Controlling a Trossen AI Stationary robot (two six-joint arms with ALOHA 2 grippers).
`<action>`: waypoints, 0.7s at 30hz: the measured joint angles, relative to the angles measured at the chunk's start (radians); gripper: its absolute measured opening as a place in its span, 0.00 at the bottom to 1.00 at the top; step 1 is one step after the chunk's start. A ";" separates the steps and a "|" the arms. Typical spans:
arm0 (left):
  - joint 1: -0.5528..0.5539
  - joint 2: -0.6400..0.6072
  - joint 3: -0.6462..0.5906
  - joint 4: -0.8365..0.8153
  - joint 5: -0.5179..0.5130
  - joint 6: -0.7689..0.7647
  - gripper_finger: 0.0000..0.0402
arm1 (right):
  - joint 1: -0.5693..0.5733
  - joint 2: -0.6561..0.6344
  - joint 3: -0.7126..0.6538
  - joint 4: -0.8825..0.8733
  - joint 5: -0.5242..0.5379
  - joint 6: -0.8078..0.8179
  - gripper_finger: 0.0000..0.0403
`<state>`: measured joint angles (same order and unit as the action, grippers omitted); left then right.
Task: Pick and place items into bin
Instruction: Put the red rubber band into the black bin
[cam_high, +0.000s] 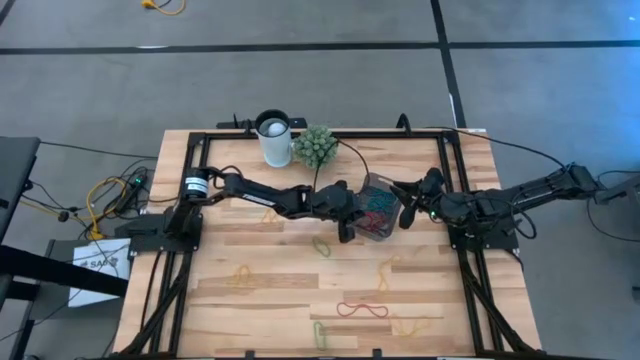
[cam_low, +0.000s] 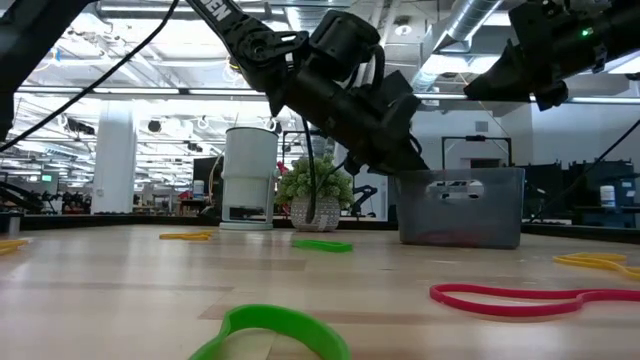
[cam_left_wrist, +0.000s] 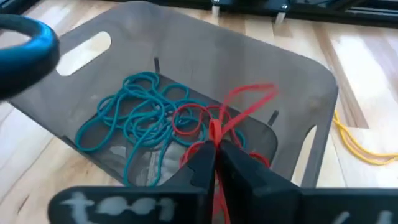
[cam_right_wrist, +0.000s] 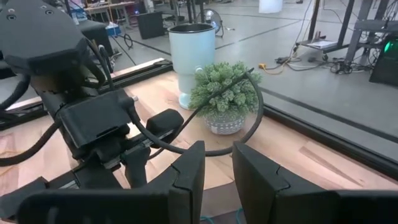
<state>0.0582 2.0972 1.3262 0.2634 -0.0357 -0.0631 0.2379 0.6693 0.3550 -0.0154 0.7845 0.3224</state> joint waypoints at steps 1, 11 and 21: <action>0.000 0.000 0.000 0.001 0.000 0.000 0.04 | 0.000 0.000 0.000 0.000 0.000 0.001 0.19; 0.000 0.000 0.000 -0.003 -0.002 0.019 0.17 | 0.000 0.000 0.000 0.000 0.000 0.001 0.19; -0.014 -0.069 0.014 -0.002 0.002 0.050 0.22 | 0.001 0.000 0.000 -0.001 -0.001 0.001 0.19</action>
<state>0.0441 2.0284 1.3398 0.2619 -0.0338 -0.0130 0.2390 0.6693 0.3553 -0.0166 0.7837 0.3229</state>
